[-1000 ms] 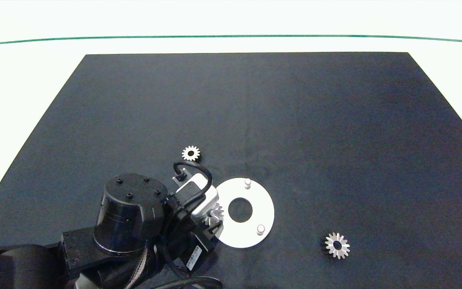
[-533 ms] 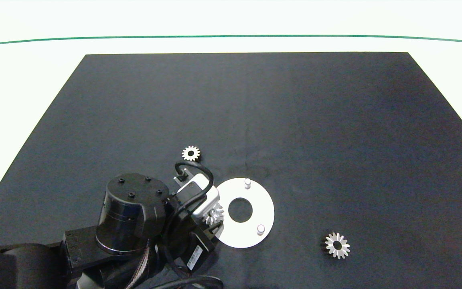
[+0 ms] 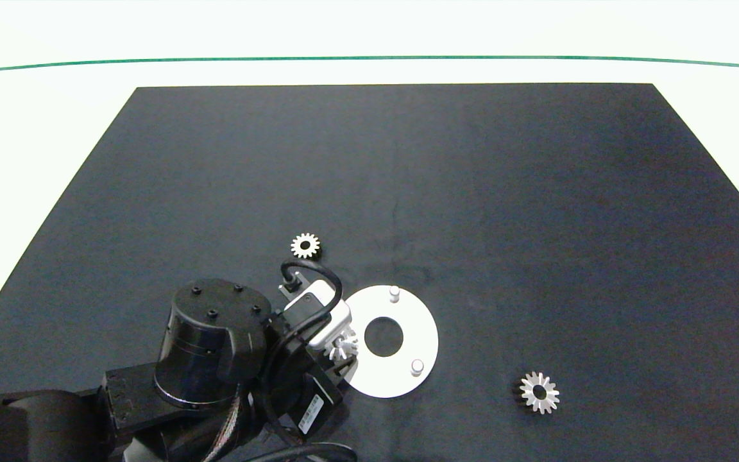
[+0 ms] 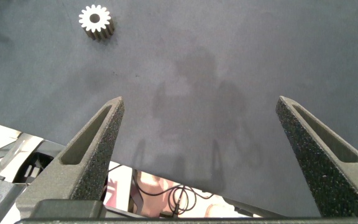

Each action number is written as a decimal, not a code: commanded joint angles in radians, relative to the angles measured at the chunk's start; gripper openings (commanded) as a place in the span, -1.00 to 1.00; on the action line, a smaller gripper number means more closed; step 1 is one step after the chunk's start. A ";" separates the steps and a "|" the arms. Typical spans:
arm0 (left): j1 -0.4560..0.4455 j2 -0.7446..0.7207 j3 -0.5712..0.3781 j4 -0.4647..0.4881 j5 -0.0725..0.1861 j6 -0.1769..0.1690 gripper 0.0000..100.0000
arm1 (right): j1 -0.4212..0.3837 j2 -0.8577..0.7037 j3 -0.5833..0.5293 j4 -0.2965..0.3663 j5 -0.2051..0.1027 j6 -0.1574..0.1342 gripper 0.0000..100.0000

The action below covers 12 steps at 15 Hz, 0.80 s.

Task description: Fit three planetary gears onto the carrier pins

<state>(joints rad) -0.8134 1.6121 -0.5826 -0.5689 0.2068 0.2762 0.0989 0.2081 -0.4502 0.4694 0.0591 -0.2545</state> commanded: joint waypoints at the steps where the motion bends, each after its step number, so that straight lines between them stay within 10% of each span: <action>1: 0.000 -0.005 0.001 0.000 0.002 0.005 1.00 | 0.001 0.002 -0.001 0.002 0.001 -0.002 1.00; 12: -0.001 -0.098 -0.016 0.086 0.003 0.035 1.00 | 0.001 0.001 0.004 0.003 0.001 0.000 1.00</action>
<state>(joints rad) -0.8153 1.5749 -0.5840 -0.5113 0.2081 0.3019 0.0994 0.2081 -0.4483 0.4698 0.0591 -0.2530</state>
